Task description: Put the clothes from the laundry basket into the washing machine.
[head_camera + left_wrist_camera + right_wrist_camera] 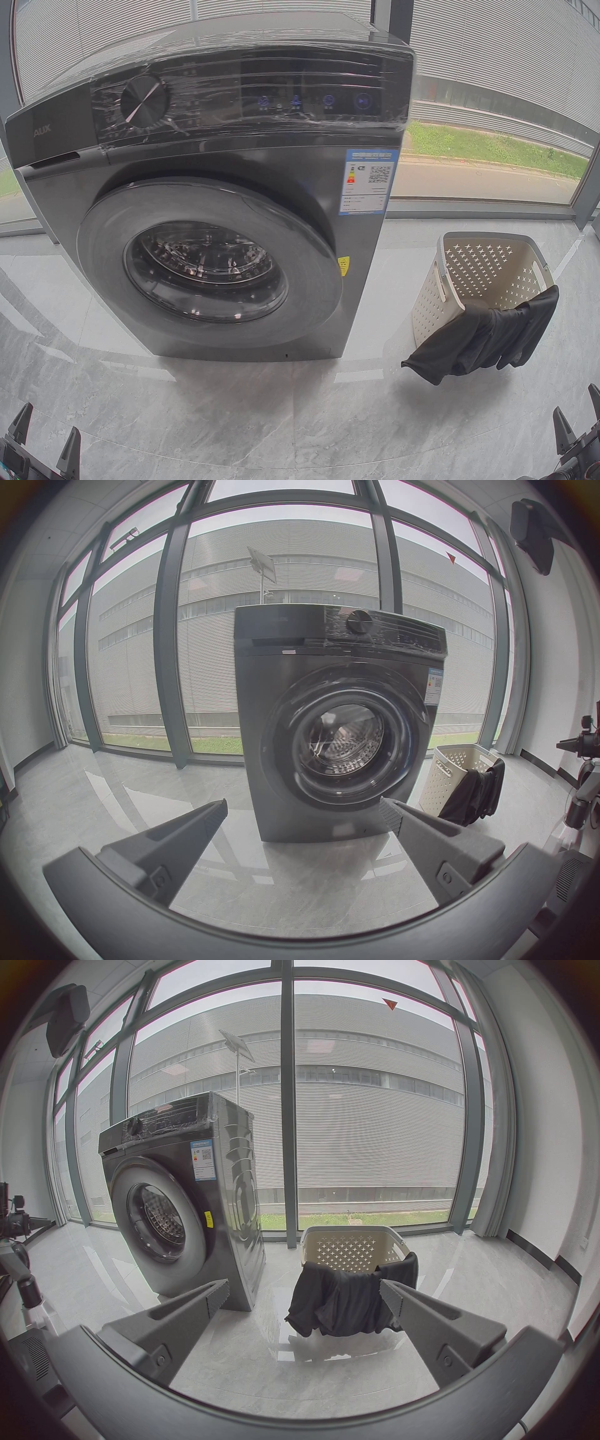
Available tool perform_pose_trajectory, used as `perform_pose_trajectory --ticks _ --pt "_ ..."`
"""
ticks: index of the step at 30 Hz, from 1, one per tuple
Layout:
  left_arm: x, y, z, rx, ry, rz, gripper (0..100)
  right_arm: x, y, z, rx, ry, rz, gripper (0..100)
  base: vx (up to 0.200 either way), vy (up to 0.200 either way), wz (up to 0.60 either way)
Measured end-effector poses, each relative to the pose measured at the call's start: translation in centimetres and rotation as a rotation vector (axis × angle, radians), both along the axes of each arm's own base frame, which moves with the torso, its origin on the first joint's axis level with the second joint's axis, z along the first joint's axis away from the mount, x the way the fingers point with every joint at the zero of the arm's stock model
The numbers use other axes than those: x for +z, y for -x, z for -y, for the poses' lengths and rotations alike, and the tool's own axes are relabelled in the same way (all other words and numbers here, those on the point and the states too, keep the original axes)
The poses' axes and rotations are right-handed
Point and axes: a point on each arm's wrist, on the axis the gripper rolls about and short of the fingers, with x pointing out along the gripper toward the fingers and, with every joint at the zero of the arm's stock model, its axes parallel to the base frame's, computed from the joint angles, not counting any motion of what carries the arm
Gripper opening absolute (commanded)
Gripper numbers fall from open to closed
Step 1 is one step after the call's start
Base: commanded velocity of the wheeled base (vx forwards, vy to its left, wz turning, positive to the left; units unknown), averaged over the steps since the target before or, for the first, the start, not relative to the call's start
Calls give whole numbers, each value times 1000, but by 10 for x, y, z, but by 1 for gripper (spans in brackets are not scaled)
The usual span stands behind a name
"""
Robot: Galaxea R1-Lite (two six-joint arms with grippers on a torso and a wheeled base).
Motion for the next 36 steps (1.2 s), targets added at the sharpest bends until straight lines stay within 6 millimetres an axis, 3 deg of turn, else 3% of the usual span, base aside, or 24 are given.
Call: perform_pose_trajectory --ticks 36 --pt "0 0 0 -1 -1 0 100 0 0 0 0 0 0 100 0 -200 0"
